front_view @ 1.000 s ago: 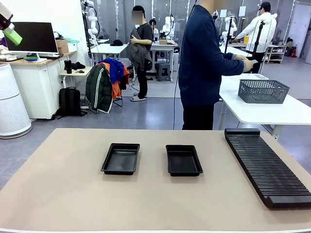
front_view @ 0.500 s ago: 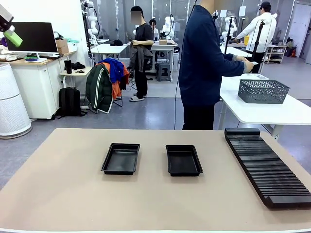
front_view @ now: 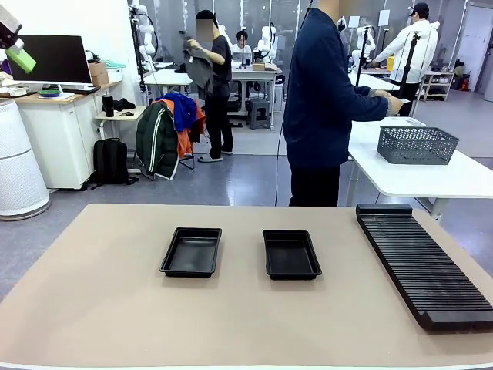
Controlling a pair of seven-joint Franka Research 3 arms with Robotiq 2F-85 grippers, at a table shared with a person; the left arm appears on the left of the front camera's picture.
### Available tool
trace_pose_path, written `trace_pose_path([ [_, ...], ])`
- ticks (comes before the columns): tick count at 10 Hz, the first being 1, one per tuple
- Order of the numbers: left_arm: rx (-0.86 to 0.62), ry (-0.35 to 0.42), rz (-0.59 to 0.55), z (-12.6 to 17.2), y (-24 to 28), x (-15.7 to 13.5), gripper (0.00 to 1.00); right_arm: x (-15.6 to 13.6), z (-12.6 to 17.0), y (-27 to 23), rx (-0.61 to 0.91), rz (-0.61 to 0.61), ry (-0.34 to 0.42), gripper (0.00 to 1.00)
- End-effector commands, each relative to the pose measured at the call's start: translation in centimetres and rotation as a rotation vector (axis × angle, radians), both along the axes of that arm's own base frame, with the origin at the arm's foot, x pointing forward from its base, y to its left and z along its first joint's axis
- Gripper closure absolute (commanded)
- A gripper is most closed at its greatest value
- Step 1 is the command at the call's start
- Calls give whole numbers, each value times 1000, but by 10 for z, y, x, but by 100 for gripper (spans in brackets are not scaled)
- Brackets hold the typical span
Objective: Inspect and transfer BCBs to ESD trays.
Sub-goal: Pick up the Blank PCB from the PCB Rack and place it in the left ESD tray.
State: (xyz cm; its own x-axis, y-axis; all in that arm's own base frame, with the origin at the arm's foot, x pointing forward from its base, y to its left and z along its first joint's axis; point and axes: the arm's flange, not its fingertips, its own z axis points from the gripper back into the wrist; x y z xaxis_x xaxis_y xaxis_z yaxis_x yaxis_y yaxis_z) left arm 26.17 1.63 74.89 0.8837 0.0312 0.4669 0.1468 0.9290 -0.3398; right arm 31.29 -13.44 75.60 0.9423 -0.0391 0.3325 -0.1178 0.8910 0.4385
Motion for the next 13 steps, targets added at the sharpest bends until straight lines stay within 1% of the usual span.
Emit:
trace_pose_path([
  [1,0,-1,-1,0,-1,-2,0,-1,0,0,2,0,-3,0],
  [13,0,-1,-1,0,-1,-2,0,-1,0,0,2,0,-3,0],
])
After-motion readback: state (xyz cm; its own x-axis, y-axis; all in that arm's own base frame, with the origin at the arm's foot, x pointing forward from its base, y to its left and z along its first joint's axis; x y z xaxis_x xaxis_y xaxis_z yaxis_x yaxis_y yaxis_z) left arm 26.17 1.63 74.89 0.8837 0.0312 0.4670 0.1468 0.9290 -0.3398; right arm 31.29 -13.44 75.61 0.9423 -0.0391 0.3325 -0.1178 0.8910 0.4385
